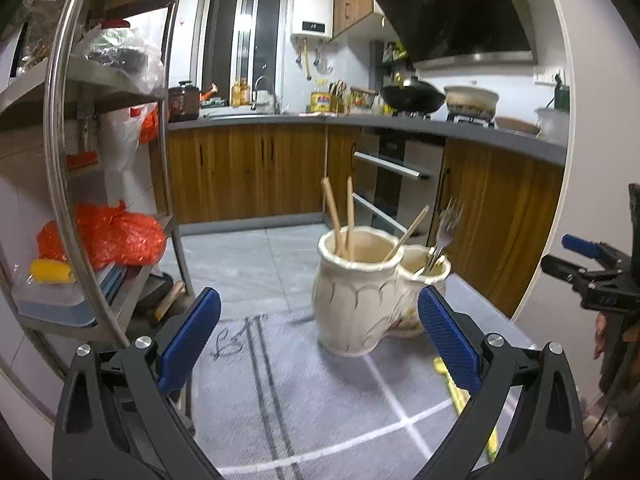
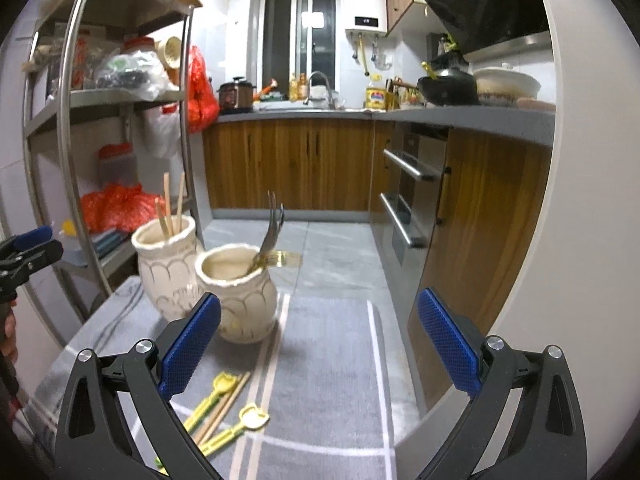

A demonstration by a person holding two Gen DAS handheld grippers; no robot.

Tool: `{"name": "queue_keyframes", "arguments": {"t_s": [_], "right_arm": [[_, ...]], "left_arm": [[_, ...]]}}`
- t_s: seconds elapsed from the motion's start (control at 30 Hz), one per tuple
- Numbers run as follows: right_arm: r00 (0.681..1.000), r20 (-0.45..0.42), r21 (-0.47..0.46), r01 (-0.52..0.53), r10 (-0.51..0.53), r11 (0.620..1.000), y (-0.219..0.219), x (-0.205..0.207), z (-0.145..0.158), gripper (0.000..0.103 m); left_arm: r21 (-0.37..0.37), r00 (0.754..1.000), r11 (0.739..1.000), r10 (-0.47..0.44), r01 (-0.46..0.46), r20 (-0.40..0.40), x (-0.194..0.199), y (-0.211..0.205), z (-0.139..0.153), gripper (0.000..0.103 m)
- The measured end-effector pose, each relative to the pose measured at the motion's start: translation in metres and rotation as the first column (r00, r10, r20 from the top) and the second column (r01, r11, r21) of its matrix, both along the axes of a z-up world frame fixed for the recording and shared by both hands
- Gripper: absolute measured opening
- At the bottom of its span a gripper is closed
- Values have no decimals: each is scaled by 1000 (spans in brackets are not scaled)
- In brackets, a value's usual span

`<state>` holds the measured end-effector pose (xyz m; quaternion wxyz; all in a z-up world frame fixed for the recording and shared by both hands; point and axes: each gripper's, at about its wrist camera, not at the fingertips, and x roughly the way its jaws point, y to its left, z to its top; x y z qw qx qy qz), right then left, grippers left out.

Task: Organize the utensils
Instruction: 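Withdraw both open grippers back over the remaining utensils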

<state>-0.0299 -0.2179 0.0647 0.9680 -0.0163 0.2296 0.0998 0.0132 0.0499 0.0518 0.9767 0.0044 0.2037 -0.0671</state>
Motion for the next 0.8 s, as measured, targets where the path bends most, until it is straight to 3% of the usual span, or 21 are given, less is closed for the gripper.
{"name": "queue_keyframes", "arguments": {"t_s": [0.37,0.8], "right_arm": [[996,-84,-23,-27,25,999,5,2,-24,98],[978,-199,-57,-79,66,995,13,-1,-59,98]], "left_arm": [[8,995,1000,-11,12,-101,-4,2,-33,97],[22,986,999,-23,27,-168,-3,-11,-57,97]]}}
